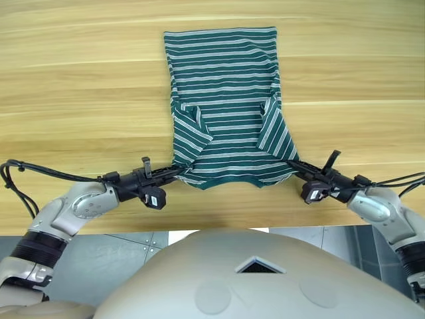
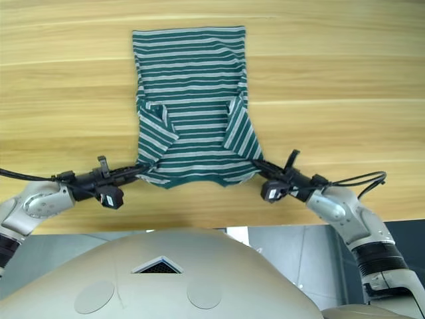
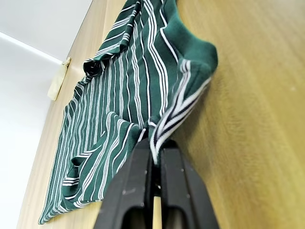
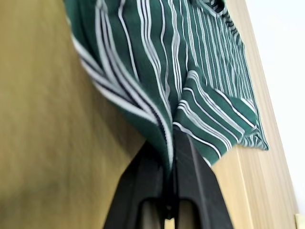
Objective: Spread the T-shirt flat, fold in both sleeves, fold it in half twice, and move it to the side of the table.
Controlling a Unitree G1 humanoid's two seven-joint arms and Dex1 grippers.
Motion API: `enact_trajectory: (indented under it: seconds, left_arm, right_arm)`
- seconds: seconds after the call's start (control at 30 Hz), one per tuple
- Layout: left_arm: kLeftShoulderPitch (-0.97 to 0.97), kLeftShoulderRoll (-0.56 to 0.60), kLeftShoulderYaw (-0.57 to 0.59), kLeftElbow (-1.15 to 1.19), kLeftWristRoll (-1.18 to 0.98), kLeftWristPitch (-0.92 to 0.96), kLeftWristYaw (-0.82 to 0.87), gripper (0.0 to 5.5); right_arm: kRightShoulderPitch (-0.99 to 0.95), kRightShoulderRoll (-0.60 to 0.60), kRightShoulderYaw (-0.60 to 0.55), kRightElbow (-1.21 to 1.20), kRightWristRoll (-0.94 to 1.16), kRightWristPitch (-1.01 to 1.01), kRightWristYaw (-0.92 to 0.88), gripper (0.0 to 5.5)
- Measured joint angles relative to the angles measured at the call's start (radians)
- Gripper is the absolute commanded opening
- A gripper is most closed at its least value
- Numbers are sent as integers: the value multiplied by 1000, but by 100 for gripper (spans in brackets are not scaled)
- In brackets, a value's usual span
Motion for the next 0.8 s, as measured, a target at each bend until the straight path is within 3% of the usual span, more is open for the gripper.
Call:
enact_trajectory:
  seconds: [0.23, 0.57, 0.8]
  left_arm:
    - [66, -34, 0, -42, -8, 1, 28, 0]
    - [421, -24, 43, -172, -73, 70, 37, 0]
    - [342, -70, 111, -111, -214, 93, -13, 0]
  right_arm:
    - [29, 5, 0, -23, 16, -12, 19, 0]
    - [239, -75, -81, -136, 219, -8, 118, 0]
    - [49, 21, -92, -133, 336, 12, 128, 0]
